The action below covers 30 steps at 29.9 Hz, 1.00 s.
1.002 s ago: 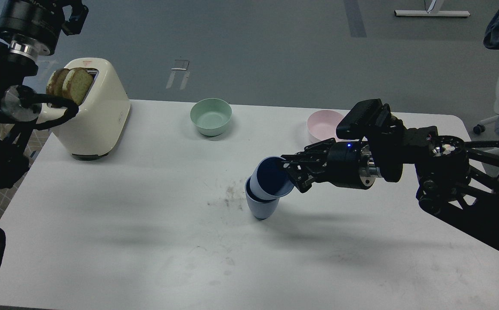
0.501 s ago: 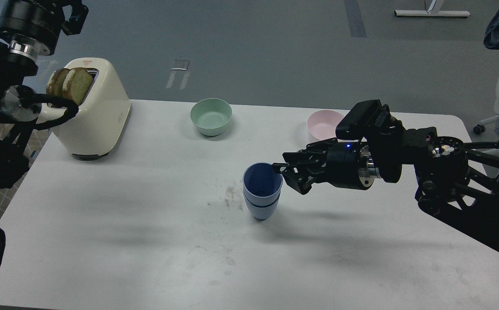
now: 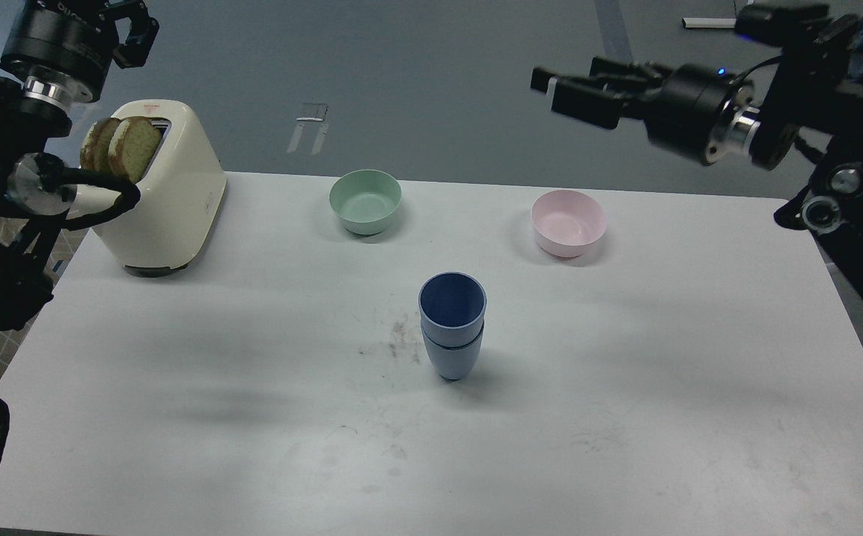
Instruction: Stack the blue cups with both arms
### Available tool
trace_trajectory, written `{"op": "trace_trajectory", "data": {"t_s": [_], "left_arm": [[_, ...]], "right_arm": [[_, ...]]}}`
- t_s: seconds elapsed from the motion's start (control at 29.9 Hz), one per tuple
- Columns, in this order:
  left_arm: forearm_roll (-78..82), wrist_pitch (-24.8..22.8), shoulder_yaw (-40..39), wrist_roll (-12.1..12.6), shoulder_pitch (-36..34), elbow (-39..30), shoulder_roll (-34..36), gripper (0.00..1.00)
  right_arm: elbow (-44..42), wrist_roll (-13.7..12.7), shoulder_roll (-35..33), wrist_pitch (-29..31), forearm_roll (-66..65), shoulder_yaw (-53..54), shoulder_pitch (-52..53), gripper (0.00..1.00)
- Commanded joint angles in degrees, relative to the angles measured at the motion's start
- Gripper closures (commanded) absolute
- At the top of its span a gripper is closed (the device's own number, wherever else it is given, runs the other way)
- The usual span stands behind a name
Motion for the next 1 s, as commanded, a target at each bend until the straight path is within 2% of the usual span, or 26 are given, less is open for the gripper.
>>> {"op": "trace_trajectory", "data": {"t_s": [0.0,0.13,0.37,0.47,0.57,0.63,0.7,0.97], "left_arm": [[0.0,0.0,1.4,0.0,-0.2,0.0,-0.2,0.03],[0.3,-0.3,1.4,0.0,0.0,0.1,-0.4,0.03],[0.1,-1.1,2.9,-0.1,-0.5,0.5,0.3,0.03],[-0.6,-1.4,2.4,0.0,-0.6,0.6,0.5,0.03],[-0.7,-2.2,1.4,0.1,-0.6,0.6,0.6,0.03],[-0.7,-4.9,-0.9,2.2,-0.6,0.6,0.2,0.03],[-0.7,-5.2,-2.1,4.0,-0.6,0.6,-0.1,0.03],[-0.7,-4.8,-2.3,3.7,-0.7,0.8,-0.1,0.03]], "right_arm": [[-6.7,0.2,4.5,0.0,0.8,14.8,0.2,0.0],[-12.4,0.4,6.6,0.0,6.9,22.9,0.1,0.0],[-20.0,0.3,6.7,0.0,20.7,24.0,-0.5,0.0],[-24.0,0.0,6.4,-5.0,30.7,24.0,0.3,0.0],[-27.4,-0.1,6.0,-6.2,40.6,24.0,0.9,0.0],[-30.1,-0.2,6.0,-6.1,50.6,24.0,0.5,0.0],[-30.6,-0.2,6.0,-6.1,56.2,23.9,-0.4,0.0],[-29.8,0.3,6.8,-6.3,64.9,24.2,-3.4,0.0]]}}
